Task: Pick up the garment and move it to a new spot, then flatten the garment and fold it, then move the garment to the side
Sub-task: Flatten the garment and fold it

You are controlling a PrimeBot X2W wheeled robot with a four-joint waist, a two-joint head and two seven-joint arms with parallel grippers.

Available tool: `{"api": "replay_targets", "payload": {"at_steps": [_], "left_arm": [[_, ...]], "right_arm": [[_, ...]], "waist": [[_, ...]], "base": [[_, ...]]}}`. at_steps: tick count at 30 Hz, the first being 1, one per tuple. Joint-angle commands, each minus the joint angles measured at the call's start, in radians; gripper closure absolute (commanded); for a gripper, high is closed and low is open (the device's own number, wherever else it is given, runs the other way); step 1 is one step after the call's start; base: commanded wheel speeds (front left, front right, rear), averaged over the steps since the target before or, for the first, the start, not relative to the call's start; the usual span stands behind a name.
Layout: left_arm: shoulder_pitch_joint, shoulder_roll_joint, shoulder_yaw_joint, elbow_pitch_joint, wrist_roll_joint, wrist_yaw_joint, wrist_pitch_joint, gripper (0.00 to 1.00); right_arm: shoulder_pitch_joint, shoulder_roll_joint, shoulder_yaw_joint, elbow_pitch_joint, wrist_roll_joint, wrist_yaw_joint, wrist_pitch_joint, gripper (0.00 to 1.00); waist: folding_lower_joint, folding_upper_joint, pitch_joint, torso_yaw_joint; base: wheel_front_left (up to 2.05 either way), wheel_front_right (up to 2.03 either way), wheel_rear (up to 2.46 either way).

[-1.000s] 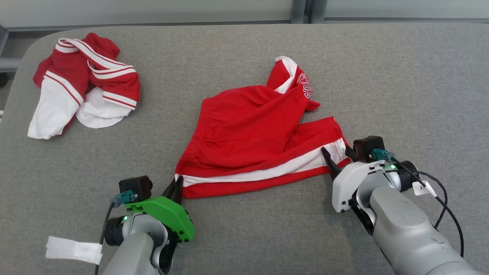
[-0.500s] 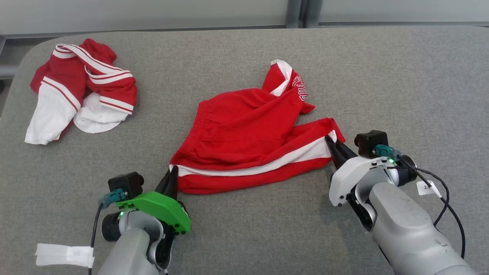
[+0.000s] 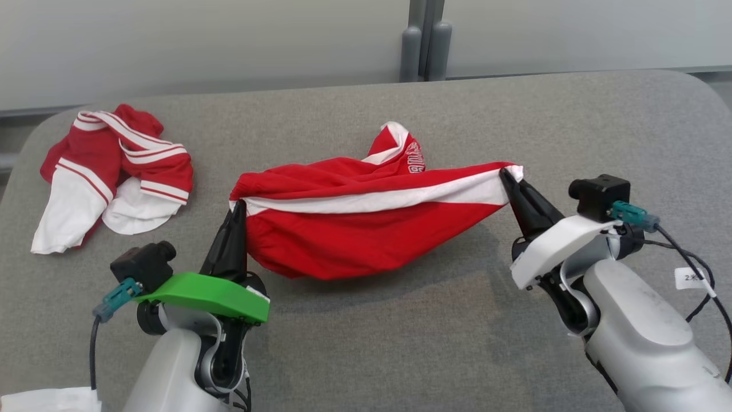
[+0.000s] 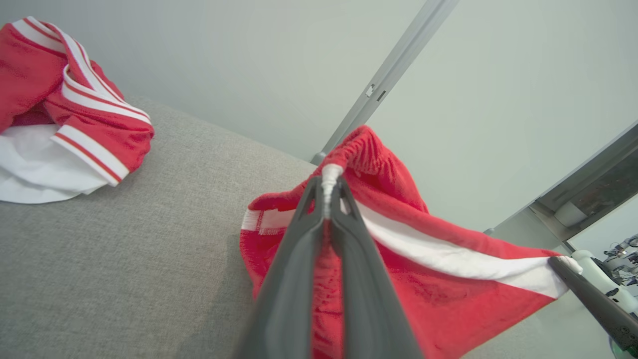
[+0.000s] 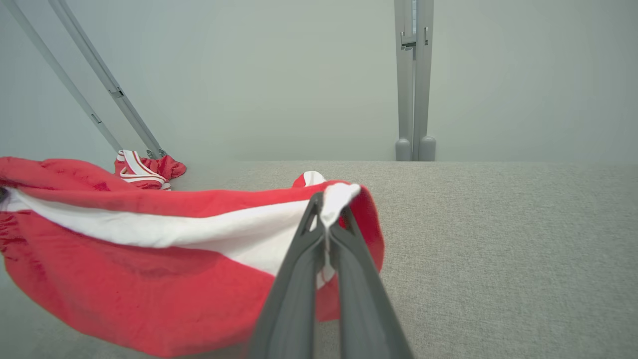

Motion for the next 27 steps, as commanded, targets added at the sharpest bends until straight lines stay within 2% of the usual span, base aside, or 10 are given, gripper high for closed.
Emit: {"api": "replay_targets", "payload": {"at_steps": [1, 3, 7, 13, 22, 27], "left_arm": [[0.024, 0.013, 0.006, -0.037, -0.012, -0.005, 0.007, 1.0], [0.044, 0.023, 0.011, -0.107, -0.026, -0.002, 0.024, 1.0], [0.077, 0.048, 0.024, -0.259, -0.043, 0.032, 0.068, 1.0], [0.116, 0.094, 0.041, -0.484, -0.059, 0.093, 0.17, 1.0], [0.078, 0.145, 0.023, -0.723, -0.088, 0.149, 0.329, 1.0], [0.009, 0.16, 0.018, -0.695, -0.125, 0.142, 0.405, 1.0]], "right_arm": [[0.023, -0.022, 0.002, -0.037, 0.021, 0.0, 0.011, 1.0], [0.041, -0.052, 0.002, -0.111, 0.05, 0.0, 0.028, 1.0], [0.075, -0.11, -0.036, -0.273, 0.09, 0.0, 0.064, 1.0], [0.136, -0.155, -0.168, -0.509, 0.083, 0.0, 0.11, 1.0], [0.218, -0.098, -0.338, -0.785, 0.021, 0.0, 0.217, 1.0], [0.19, -0.059, -0.344, -0.792, 0.02, 0.0, 0.281, 1.0]], "waist": [[-0.0001, 0.0, -0.044, -0.026], [-0.0001, 0.0, -0.065, -0.035], [-0.0001, 0.0, -0.089, -0.054], [-0.0001, 0.0, -0.103, -0.076], [-0.0001, 0.0, -0.094, -0.083], [-0.0001, 0.0, -0.062, -0.084]], "base": [[0.0, 0.0, 0.0], [0.0, 0.0, 0.0], [0.0, 0.0, 0.0], [0.0, 0.0, 0.0], [0.0, 0.0, 0.0], [0.0, 0.0, 0.0]]}}
